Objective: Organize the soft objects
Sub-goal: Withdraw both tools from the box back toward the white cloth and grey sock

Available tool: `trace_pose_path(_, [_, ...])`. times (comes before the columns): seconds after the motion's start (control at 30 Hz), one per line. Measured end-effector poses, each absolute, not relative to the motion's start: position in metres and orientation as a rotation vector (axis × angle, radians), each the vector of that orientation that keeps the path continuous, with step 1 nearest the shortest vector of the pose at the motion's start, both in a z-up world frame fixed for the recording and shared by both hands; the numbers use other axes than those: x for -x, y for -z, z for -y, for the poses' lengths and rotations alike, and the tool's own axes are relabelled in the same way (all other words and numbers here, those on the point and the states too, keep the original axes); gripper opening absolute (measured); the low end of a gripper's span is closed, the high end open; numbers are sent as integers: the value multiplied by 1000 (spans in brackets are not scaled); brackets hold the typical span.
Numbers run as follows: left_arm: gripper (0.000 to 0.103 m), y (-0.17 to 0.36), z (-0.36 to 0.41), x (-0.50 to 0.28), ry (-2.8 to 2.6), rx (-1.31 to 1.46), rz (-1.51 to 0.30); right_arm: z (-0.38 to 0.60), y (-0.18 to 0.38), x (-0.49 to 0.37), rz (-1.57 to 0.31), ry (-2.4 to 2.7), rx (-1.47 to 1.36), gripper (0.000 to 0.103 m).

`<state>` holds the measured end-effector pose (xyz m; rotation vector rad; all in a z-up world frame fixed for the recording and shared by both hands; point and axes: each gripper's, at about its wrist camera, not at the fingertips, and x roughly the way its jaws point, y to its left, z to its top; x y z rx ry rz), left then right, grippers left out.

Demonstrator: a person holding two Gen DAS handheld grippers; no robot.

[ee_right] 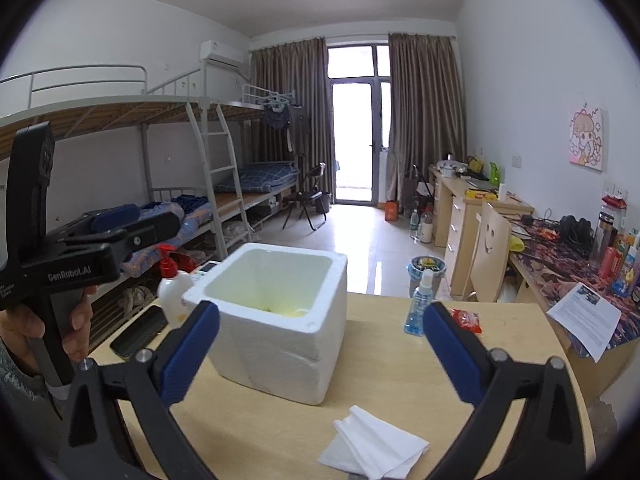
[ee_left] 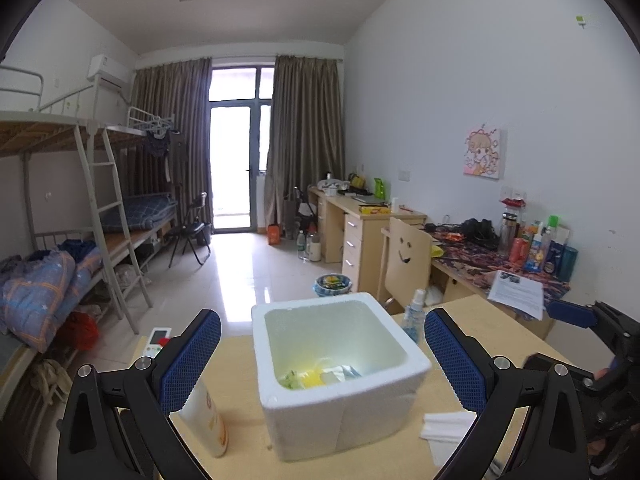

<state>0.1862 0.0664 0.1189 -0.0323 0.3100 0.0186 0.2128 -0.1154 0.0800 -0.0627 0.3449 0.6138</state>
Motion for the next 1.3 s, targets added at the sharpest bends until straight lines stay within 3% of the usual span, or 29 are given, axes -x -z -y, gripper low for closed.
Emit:
trace_pose_path(0.6, [102,-132,-48,-108,-25,0,-229,127,-84,-153,-293,-625,86,103])
trace_pose_path(1.3, [102,-104,-43,-57,-4,25,-198,139,-67,-121,-265,-609,65,103])
